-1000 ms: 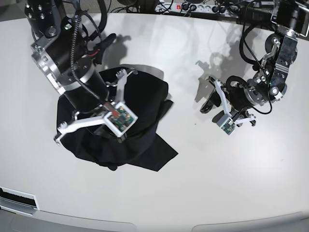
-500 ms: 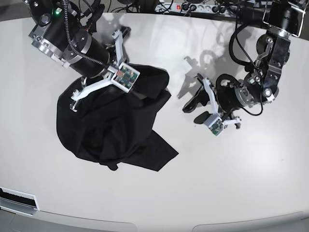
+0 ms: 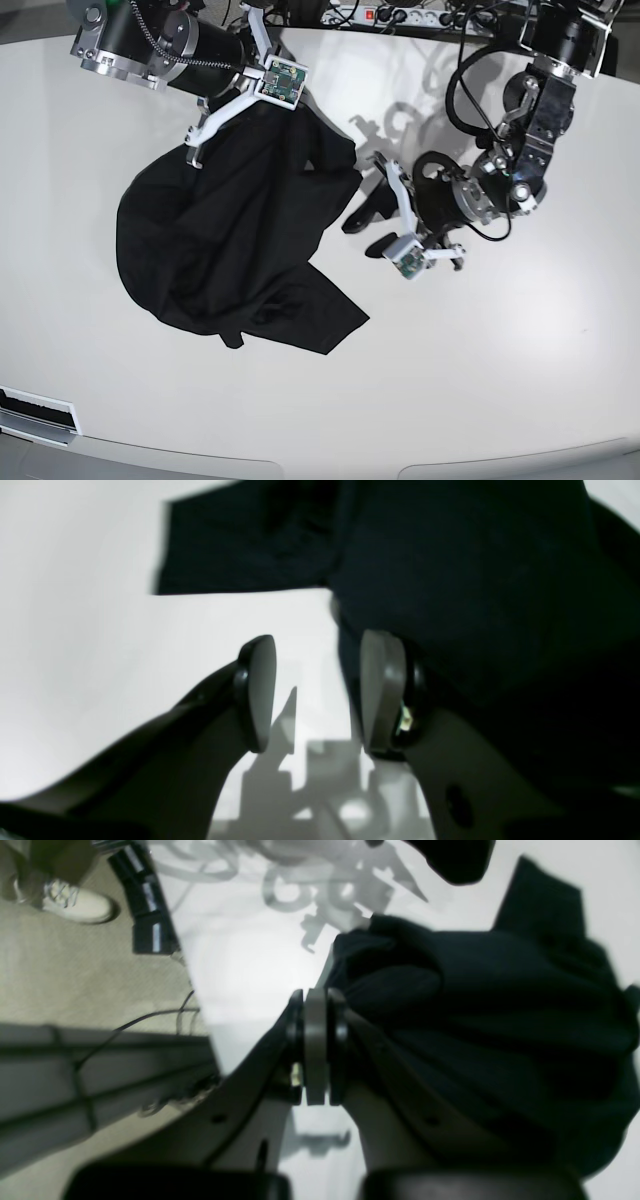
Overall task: Layout the t-shirt on the table in an organized manner, then fold the t-shirt properly
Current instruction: 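Drag the held fabric away from the left gripper to spread it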
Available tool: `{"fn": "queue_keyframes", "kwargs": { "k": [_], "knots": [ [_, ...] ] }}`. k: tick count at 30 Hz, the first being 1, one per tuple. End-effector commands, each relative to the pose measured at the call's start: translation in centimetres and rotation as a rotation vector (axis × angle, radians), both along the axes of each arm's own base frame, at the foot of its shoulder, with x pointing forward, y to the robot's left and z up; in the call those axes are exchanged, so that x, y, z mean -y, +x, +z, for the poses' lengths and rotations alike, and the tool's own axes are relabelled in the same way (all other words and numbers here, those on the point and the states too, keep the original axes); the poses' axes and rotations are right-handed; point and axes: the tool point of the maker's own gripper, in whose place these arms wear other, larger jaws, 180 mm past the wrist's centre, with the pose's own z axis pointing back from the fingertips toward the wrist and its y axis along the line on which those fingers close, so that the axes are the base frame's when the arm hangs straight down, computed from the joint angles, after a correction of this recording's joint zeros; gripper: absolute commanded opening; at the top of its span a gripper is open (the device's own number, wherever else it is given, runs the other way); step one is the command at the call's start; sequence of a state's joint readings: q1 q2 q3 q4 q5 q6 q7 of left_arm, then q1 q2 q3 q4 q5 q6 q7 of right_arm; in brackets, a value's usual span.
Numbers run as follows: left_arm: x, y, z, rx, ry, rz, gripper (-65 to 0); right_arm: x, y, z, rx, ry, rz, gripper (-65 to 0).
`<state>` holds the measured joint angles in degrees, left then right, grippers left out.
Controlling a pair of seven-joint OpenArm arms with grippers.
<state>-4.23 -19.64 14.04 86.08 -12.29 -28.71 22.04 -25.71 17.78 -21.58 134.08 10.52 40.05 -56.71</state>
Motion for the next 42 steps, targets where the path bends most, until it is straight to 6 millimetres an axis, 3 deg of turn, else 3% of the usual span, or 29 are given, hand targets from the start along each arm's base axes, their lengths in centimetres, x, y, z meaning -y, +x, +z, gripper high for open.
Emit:
{"fn": "queue_keyframes", "kwargs": {
  "k": [1, 5, 11, 15, 21, 25, 27, 30, 33, 37, 39, 42],
  "knots": [
    [0.2, 1.3, 1.4, 0.059, -0.007, 0.006, -36.4, 0.1, -0.1, 0.3, 0.004, 0.001, 0.002, -65.0],
    [-0.4, 2.1, 0.8, 0.098, 0.072, 0.051, -36.4, 3.2, 0.0, -1.1, 0.004, -0.136, -0.062, -65.0],
    [-1.9, 3.1, 0.8, 0.123, 0.111, 0.128, -36.4, 11.5, 4.7, -0.9, 0.103, -0.283, -0.527, -65.0],
    [-2.1, 3.1, 0.7, 0.116, 0.119, 0.135, -36.4, 16.5, 5.7, -2.0, 0.100, -0.351, -0.725, -65.0],
    [-2.1, 3.1, 0.7, 0.114, 0.121, 0.136, -36.4, 19.3, 6.4, -2.7, 0.113, -0.378, -0.789, -65.0],
    [-2.3, 3.0, 0.4, 0.103, 0.135, 0.137, -36.4, 21.4, 7.2, -1.6, 0.179, -0.413, -0.876, -31.9],
    [-2.4, 3.0, 0.3, 0.097, 0.140, 0.138, -36.4, 22.2, 8.0, -0.7, 0.226, -0.406, -0.915, -25.8],
    [-2.4, 3.0, 0.3, 0.097, 0.140, 0.138, -36.4, 20.3, 8.9, -0.7, 0.193, -0.316, -0.853, -25.9],
    [-2.6, 2.9, 0.2, 0.095, 0.147, 0.138, -36.4, 15.5, 9.1, -0.9, 0.098, -0.126, -0.687, -26.0],
    [-3.5, 2.8, 0.0, 0.095, 0.168, 0.139, -36.4, 8.5, 7.3, 0.3, -0.032, 0.170, -0.443, -26.0],
    [-4.0, 2.9, 0.0, 0.097, 0.176, 0.147, -36.4, 6.9, 6.9, 0.3, -0.041, 0.206, -0.399, -26.1],
    [-4.7, 3.2, 0.2, 0.102, 0.178, 0.162, -36.4, 5.3, 6.9, -1.3, -0.061, 0.185, -0.378, -26.1]
  ]
}}
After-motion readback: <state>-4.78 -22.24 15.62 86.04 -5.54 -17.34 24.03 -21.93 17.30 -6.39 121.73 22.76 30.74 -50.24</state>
